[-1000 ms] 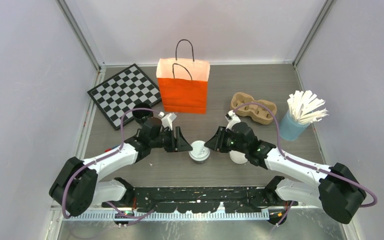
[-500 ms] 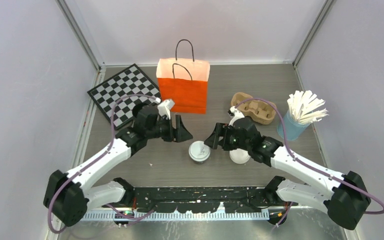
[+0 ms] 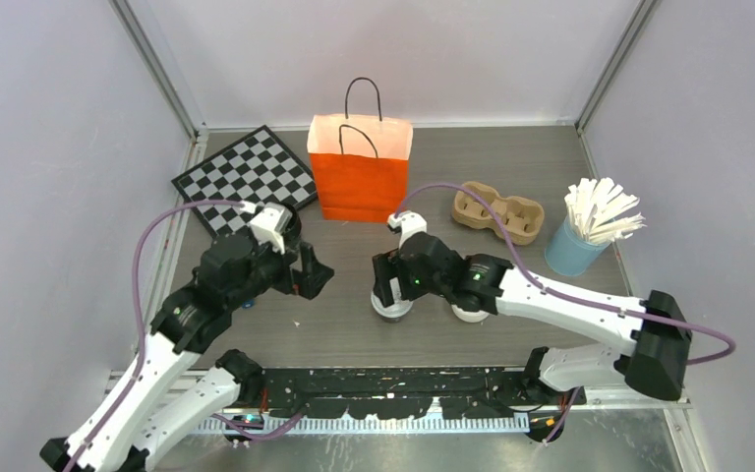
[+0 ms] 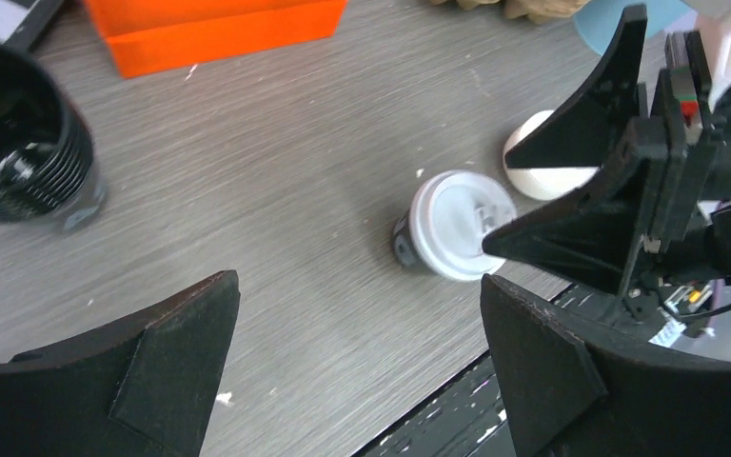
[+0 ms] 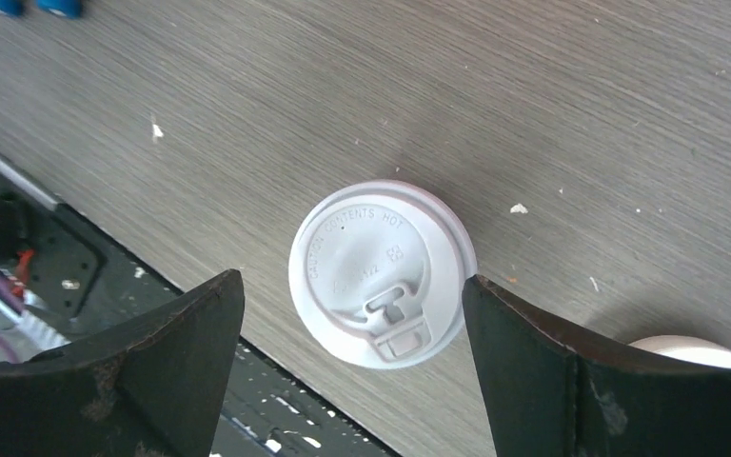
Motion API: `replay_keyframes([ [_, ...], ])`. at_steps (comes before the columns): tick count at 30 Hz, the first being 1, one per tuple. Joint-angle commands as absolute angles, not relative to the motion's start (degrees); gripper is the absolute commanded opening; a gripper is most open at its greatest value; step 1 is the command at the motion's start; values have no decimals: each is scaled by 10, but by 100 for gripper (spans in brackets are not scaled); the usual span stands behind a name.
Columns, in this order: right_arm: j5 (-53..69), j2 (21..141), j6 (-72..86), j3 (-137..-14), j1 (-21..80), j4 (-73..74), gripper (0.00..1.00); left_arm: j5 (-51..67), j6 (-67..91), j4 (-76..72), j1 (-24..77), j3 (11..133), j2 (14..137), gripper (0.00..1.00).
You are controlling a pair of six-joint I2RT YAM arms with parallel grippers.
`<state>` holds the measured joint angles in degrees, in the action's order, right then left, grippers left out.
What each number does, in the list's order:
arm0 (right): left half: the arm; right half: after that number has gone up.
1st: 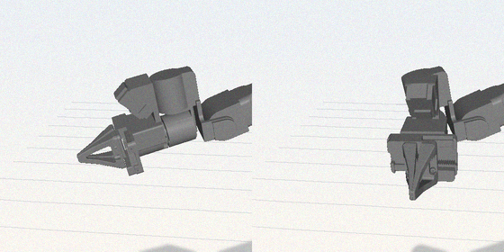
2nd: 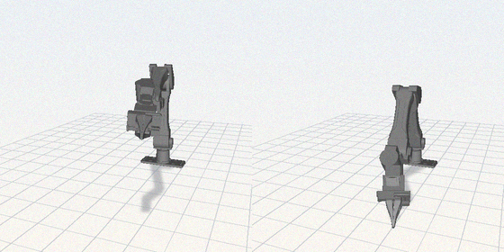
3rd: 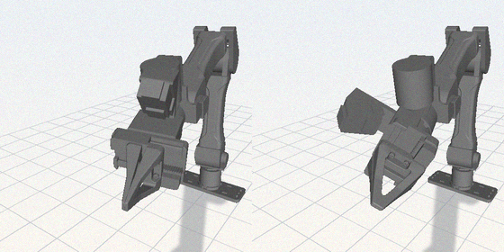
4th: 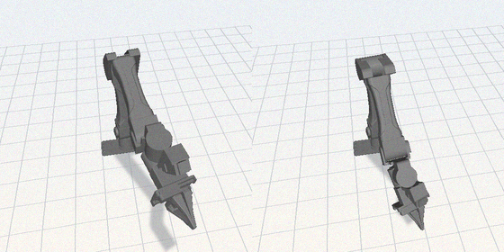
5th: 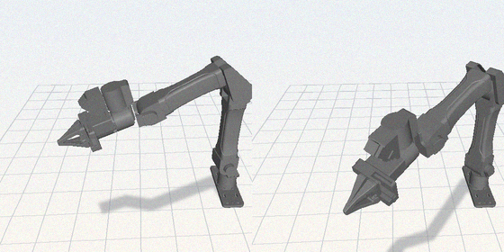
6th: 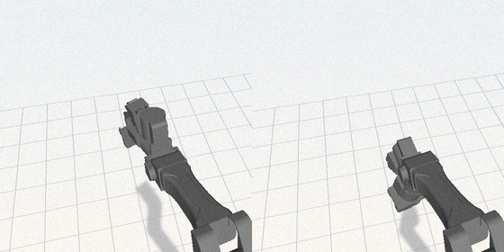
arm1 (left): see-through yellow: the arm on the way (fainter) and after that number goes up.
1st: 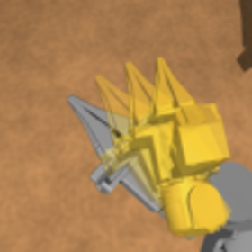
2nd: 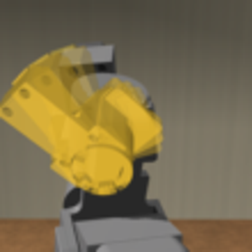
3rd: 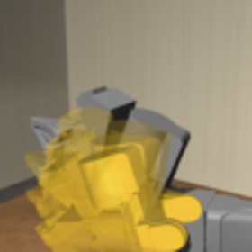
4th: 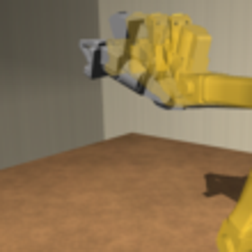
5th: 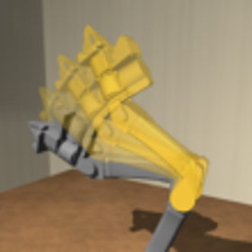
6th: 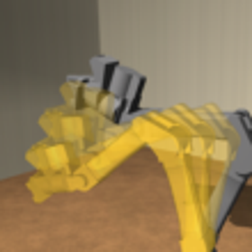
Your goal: Pack the takeout coffee
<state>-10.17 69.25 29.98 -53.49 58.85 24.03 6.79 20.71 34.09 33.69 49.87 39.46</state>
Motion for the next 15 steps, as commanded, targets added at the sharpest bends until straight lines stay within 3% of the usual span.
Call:
replay_keyframes([
  [1, -154, 740, 244, -591, 605, 273, 89, 17, 181, 408, 337, 473, 332, 100],
  [15, -163, 811, 228, -606, 631, 278, 89, 6, 165, 433, 338, 454, 263, 100],
])
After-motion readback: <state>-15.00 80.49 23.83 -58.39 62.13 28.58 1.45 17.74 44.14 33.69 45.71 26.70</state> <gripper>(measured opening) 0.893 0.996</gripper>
